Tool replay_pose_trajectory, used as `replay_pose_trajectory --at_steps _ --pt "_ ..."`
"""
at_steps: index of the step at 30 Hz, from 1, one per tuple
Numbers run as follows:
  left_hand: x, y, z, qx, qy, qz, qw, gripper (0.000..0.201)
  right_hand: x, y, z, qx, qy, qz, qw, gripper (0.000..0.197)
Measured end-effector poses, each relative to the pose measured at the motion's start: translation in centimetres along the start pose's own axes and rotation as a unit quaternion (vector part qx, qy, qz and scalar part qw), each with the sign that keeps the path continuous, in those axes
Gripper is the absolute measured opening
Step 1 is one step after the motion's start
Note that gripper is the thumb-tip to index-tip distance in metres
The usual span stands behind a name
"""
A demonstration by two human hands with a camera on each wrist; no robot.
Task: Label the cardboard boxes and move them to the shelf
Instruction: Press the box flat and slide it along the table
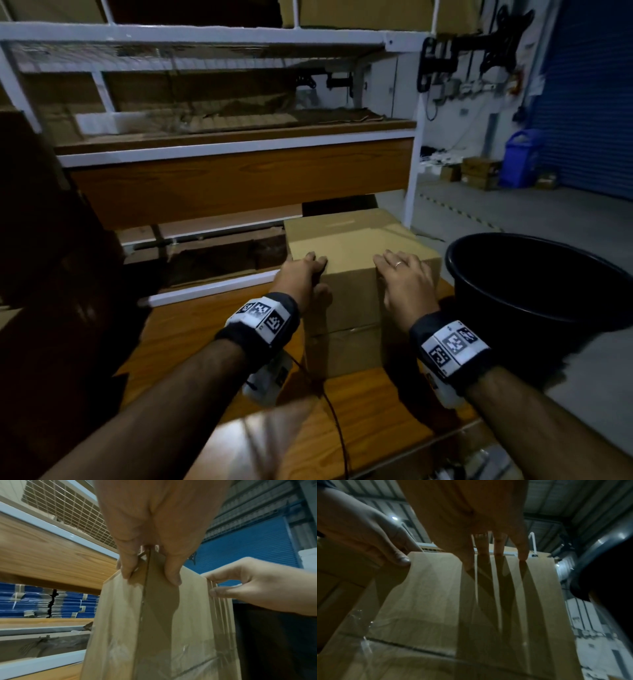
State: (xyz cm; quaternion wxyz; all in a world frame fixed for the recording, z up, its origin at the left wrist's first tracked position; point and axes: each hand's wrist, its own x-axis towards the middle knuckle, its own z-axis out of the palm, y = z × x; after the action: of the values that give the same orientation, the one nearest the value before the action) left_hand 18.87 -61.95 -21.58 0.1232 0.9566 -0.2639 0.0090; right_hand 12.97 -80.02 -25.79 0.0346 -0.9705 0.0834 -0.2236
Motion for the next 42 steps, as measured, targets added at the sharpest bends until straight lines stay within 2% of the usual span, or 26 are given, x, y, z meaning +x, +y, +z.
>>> replay_pose_trajectory --at_steps 4,8,13,19,27,36,42 --pt "1.7 1.1 0.6 -0.007 0.032 0.006 0.999 0.053 1.9 1.2 1.8 0.049 0.045 0.008 0.998 0.053" --pt "4.2 2.1 1.2 -0.007 0.035 0.007 0.999 0.052 3.9 2.0 2.1 0.061 0.025 0.025 0.997 0.053" --pt "7.4 3.7 2.3 -0.011 0.042 0.011 0.999 0.051 5.5 2.0 2.9 0.085 0.036 -0.013 0.996 0.056" --pt "10.4 4.9 2.5 -0.01 0.033 0.033 0.999 0.054 7.5 3.7 4.4 0.105 0.057 0.015 0.993 0.055" --pt "13.7 6.1 3.2 -0.022 0.03 0.062 0.997 0.057 9.8 5.4 7.3 0.131 0.129 0.068 0.981 0.057" --pt "16.8 7.1 5.2 -0.091 0.076 0.07 0.99 0.057 11.7 6.8 6.4 0.14 0.049 0.151 0.977 0.063" --pt "17.7 7.0 5.6 -0.113 0.091 0.073 0.987 0.058 12.3 6.8 6.6 0.152 0.041 0.173 0.972 0.061"
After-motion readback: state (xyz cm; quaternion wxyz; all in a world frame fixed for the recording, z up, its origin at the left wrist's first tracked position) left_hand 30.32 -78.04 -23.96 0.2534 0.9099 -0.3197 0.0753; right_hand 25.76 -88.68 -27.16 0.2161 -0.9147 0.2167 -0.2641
